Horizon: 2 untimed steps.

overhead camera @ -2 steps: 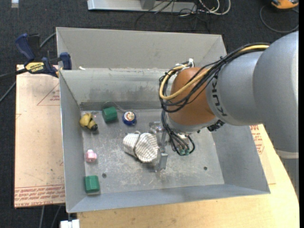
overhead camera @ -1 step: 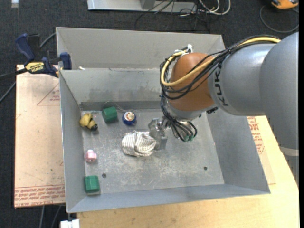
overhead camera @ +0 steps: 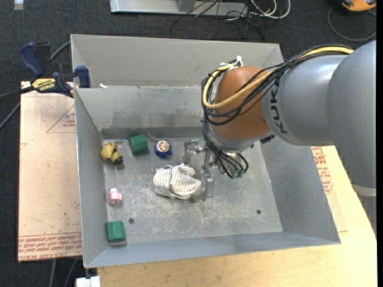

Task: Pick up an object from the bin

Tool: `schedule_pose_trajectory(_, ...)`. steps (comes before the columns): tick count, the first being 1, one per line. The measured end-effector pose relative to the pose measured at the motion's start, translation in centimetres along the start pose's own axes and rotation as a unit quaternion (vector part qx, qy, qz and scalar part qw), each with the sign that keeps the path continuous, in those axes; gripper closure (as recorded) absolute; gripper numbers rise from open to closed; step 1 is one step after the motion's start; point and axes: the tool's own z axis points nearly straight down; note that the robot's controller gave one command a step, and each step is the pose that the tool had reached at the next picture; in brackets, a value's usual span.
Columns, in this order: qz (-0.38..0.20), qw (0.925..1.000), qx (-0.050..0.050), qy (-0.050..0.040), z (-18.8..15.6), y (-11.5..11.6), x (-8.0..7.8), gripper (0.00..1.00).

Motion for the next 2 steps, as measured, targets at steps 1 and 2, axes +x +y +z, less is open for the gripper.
schedule_pose_trajectory(1,0.0,1.0,0.0,0.0,0.0,0.0,0.0,0.0)
schedule_pose_trajectory(2,-0.054,0.9985,0.0,-0.0015,2.1,4.1,0.5,0.0)
